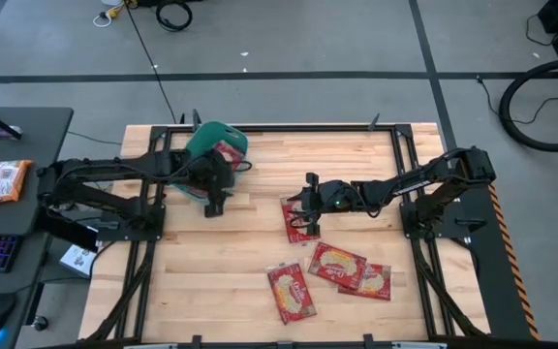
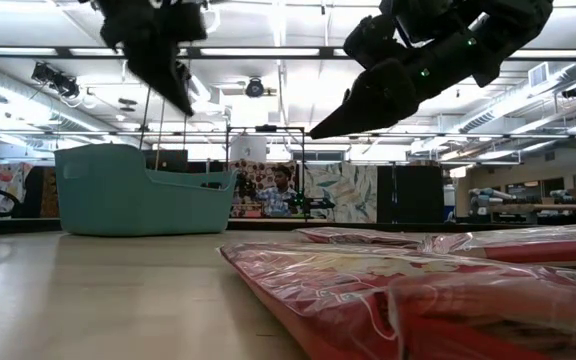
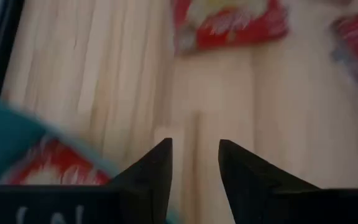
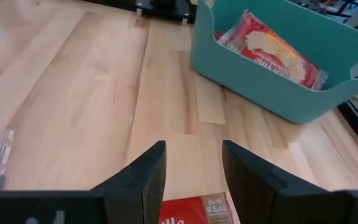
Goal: Sort popcorn bags into baskets
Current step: Put the red popcorn bag into the green bin
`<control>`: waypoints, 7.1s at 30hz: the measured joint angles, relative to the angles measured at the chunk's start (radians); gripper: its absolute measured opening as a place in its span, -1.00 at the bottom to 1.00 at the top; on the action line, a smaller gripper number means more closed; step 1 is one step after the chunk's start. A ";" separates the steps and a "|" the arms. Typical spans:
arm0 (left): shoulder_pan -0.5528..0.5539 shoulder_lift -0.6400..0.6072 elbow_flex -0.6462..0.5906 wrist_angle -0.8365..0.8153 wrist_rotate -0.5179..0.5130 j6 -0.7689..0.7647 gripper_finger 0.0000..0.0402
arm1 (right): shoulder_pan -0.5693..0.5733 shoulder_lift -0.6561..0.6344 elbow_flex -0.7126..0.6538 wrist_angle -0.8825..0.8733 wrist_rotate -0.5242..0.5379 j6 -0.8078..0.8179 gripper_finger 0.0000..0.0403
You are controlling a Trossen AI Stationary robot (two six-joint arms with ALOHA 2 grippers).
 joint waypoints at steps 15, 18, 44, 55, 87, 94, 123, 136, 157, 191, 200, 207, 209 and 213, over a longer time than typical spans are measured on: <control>-0.189 0.255 0.000 0.284 -0.170 0.009 -0.33 | 0.001 -0.001 0.001 -0.337 -0.006 0.116 -0.19; -0.200 0.310 0.000 0.316 -0.171 0.012 -0.33 | 0.002 -0.001 0.001 -0.338 -0.006 0.136 -0.19; -0.204 0.555 0.001 0.627 -0.208 0.167 -0.33 | 0.057 0.002 -0.062 -0.406 0.196 0.434 -0.19; -0.192 0.626 0.000 0.752 -0.166 0.212 -0.33 | 0.133 0.002 -0.043 -0.500 0.204 0.575 -0.20; -0.127 0.785 -0.001 0.947 -0.145 0.035 -0.33 | 0.330 0.022 0.114 -0.831 0.343 0.253 -0.18; -0.150 0.765 -0.001 1.099 -0.101 0.047 -0.33 | 0.328 0.044 0.114 -0.836 0.333 0.280 -0.18; -0.152 0.919 0.002 1.283 -0.039 -0.030 -0.33 | 0.353 0.050 -0.022 -0.640 0.371 0.112 -0.18; -0.152 0.921 0.001 1.282 -0.039 -0.052 -0.33 | 0.346 0.050 -0.050 -0.573 0.388 0.022 -0.18; -0.157 0.915 0.000 1.275 -0.042 -0.052 -0.33 | 0.293 0.050 -0.050 -0.291 0.411 -0.136 -0.34; -0.179 0.514 -0.186 1.165 -0.099 0.031 -0.65 | 0.299 0.008 0.225 -0.970 0.564 0.088 -0.90; -0.224 0.516 -0.183 1.271 -0.184 0.131 -0.28 | 0.286 -0.024 0.225 -0.903 0.567 0.114 -0.90; -0.230 0.525 -0.178 1.295 -0.160 0.143 -0.02 | 0.281 -0.025 0.225 -0.769 0.566 0.124 -0.89; -0.230 0.528 -0.177 1.298 -0.151 0.143 -0.02 | 0.279 -0.025 0.225 -0.735 0.564 0.124 -0.89; -0.230 0.529 -0.177 1.289 -0.155 0.143 -0.07 | 0.277 -0.025 0.225 -0.671 0.541 0.123 -0.89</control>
